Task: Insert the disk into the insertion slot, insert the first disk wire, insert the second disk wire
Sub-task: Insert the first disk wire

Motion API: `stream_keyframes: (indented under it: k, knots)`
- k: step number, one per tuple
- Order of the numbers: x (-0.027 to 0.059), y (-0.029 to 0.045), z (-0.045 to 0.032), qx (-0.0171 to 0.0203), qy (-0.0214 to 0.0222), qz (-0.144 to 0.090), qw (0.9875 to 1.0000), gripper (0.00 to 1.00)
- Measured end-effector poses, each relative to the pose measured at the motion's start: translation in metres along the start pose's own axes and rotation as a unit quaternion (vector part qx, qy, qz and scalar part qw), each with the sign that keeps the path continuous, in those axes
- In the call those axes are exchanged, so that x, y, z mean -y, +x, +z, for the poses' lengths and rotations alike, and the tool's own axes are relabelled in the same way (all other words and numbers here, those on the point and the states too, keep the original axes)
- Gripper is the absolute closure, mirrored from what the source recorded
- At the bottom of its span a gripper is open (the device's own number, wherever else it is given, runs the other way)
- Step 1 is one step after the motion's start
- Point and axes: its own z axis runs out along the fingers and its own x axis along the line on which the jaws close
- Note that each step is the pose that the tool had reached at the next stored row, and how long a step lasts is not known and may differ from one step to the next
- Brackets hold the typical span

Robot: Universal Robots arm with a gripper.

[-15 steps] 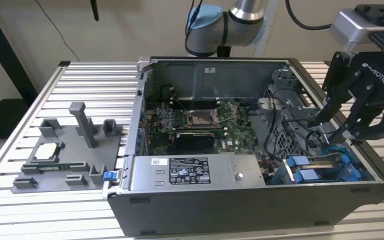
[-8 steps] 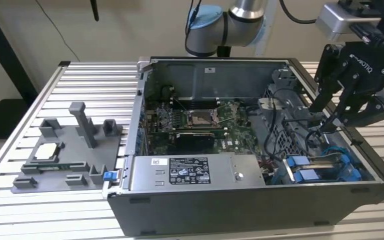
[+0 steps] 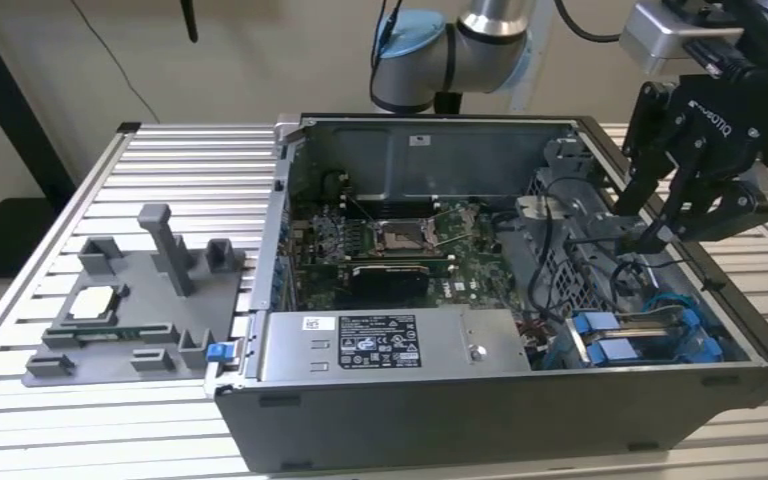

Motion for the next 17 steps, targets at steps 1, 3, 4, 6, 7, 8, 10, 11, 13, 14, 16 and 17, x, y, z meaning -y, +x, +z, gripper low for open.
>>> stream_keyframes:
  k: [1,3,4,6,7,8,10,11,13,14,16,17]
  knots:
    - [0.0000,0.0000,0.0000,0.0000,0.0000,0.000,1.0000,0.00]
    - [0.0000,0.0000,0.0001,0.0002,0.0002,0.000,1.0000,0.00]
    - [0.0000,-0.0001,0.0003,0.0010,0.0006,0.000,1.0000,0.00]
    - [0.0000,-0.0006,0.0010,0.0051,0.0024,0.000,1.0000,0.00]
    - [0.0000,-0.0008,0.0014,0.0075,0.0034,-0.001,1.0000,0.00]
    - [0.0000,-0.0010,0.0018,0.0099,0.0046,-0.001,0.9999,0.00]
    - [0.0000,-0.0012,0.0032,0.0140,0.0068,-0.001,0.9999,0.00]
    - [0.0000,-0.0011,0.0040,0.0141,0.0072,-0.001,0.9999,0.00]
    - [-0.0005,-0.0007,0.0051,0.0141,0.0073,-0.001,0.9999,0.00]
    - [-0.0013,-0.0006,0.0061,0.0141,0.0077,-0.001,0.9999,0.00]
    - [-0.0040,-0.0002,0.0097,0.0141,0.0096,-0.001,0.9999,0.00]
    - [-0.0049,0.0000,0.0114,0.0141,0.0107,-0.002,0.9998,0.00]
